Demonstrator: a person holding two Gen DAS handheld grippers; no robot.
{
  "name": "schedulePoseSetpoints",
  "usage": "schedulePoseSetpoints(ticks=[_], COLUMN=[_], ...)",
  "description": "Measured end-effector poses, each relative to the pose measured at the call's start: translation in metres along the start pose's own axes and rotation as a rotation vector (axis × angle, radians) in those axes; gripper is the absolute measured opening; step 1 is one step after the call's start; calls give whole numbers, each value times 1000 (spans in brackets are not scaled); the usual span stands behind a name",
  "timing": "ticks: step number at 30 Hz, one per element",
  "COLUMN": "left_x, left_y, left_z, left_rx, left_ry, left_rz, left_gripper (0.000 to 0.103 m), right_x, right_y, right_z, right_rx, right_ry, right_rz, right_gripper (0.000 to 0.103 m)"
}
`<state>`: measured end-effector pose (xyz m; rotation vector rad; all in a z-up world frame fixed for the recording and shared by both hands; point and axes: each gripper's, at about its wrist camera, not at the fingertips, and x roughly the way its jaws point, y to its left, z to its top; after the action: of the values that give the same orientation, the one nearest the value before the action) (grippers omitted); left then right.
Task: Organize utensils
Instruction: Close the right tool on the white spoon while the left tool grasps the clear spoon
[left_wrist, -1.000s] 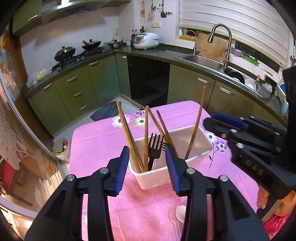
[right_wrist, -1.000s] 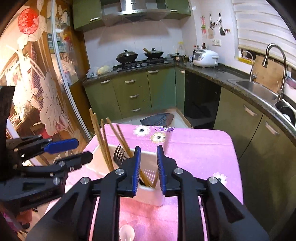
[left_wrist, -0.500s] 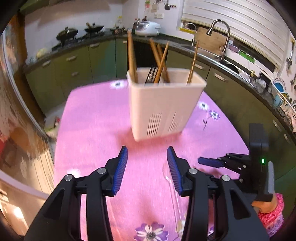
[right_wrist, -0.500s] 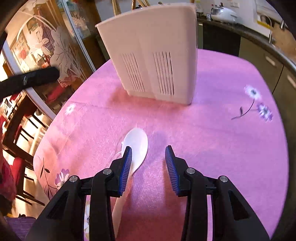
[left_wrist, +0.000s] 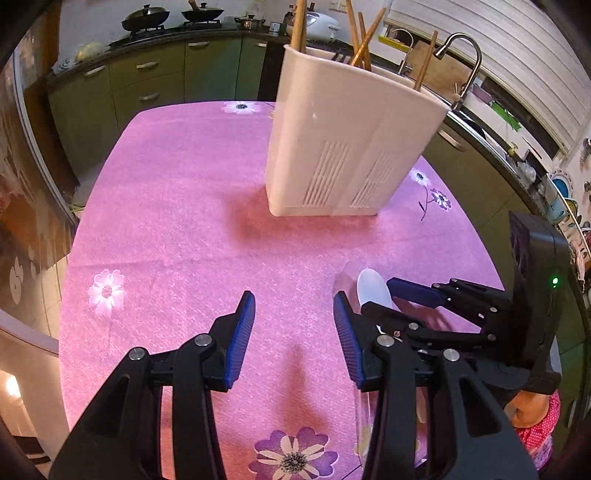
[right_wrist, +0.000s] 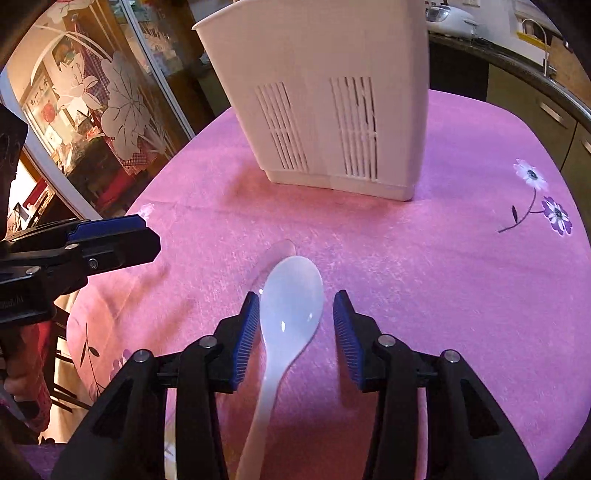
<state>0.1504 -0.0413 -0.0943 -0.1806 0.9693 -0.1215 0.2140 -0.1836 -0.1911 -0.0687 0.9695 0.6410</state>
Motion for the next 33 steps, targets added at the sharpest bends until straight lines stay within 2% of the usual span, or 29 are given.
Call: schedulePoseSetpoints(ticks=[2, 3, 9, 14, 23, 29, 33], left_x=[-2, -3, -2, 17, 71, 68, 64], left_y=[1, 1, -5, -20, -49, -56, -65], left_z=[3, 4, 6, 5, 13, 1, -12], left_rx=[-1, 1, 29, 57, 74, 67, 108], left_ry=[-7, -11, -4, 52, 138, 196, 215], left_rz=[4, 6, 14, 13, 68, 52, 71], left_gripper=[42, 42, 42, 42, 42, 43, 43], right_x=[4, 4, -11, -35, -55, -57, -57], right_y=[4, 5, -2, -27, -51, -54, -55], right_z=[3, 3, -4, -12, -20, -22, -20], right_rx=[-6, -8, 9, 72, 123, 128, 135], right_ry=[2, 4, -26, -71, -103, -102, -108], right_rz=[-15, -21, -56, -82, -103, -94, -91], right_gripper=[42, 36, 35, 35, 35, 35, 35])
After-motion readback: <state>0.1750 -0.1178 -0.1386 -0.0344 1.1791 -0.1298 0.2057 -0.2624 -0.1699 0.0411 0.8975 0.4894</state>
